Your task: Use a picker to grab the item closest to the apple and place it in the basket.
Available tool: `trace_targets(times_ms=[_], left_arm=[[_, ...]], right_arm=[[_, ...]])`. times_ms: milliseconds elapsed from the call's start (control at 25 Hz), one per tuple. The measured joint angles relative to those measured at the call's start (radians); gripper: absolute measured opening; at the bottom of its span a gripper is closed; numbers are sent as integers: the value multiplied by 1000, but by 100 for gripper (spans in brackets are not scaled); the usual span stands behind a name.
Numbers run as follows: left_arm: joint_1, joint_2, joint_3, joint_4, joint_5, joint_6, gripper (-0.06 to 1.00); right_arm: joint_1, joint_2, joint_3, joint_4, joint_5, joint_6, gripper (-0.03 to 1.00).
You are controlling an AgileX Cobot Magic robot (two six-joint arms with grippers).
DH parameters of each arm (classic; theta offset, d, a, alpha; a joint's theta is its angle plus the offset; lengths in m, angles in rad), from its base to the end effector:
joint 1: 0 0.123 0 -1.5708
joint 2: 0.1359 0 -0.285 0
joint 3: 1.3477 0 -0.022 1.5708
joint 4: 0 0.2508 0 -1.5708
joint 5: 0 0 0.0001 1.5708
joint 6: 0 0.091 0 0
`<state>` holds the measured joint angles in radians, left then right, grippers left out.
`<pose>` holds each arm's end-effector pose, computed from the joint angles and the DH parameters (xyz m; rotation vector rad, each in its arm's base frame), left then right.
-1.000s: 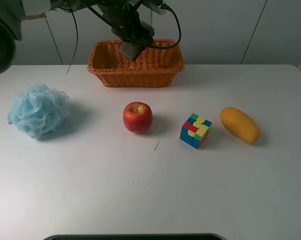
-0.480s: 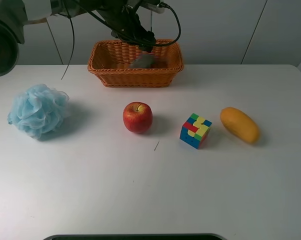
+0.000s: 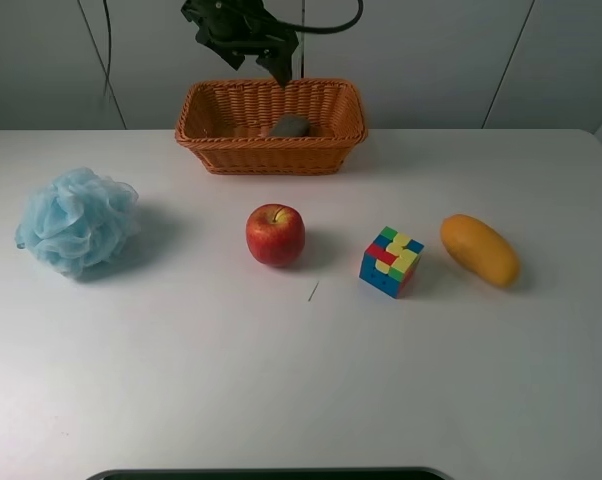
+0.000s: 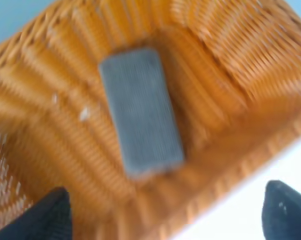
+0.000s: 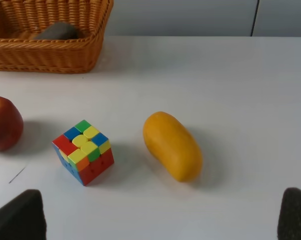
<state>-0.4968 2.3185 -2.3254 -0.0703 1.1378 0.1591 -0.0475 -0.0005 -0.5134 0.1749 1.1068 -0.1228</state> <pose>0.4488 -0.2499 0.2708 0.8306 2.4912 -0.2120 -0.0085 0.0146 0.2783 -0.0921 2.0633 0.1054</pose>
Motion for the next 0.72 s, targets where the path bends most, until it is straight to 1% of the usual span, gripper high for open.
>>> trace_targets(times_ms=[80,160,280,520,720], left_arm=[[0,-52,0,7,55,2,73],[0,-105,18,9,66,4,73],[0,-205,88,14,72,6,73],[0,-480,327,4,77,8,73],[0,-759,584,0,80,8,73]], right_arm=[[0,0,0,0,0,0,70],[0,0,0,0,0,0,70],[0,0,0,0,0,0,70],[0,0,0,0,0,0,70],[0,0,0,0,0,0,70]])
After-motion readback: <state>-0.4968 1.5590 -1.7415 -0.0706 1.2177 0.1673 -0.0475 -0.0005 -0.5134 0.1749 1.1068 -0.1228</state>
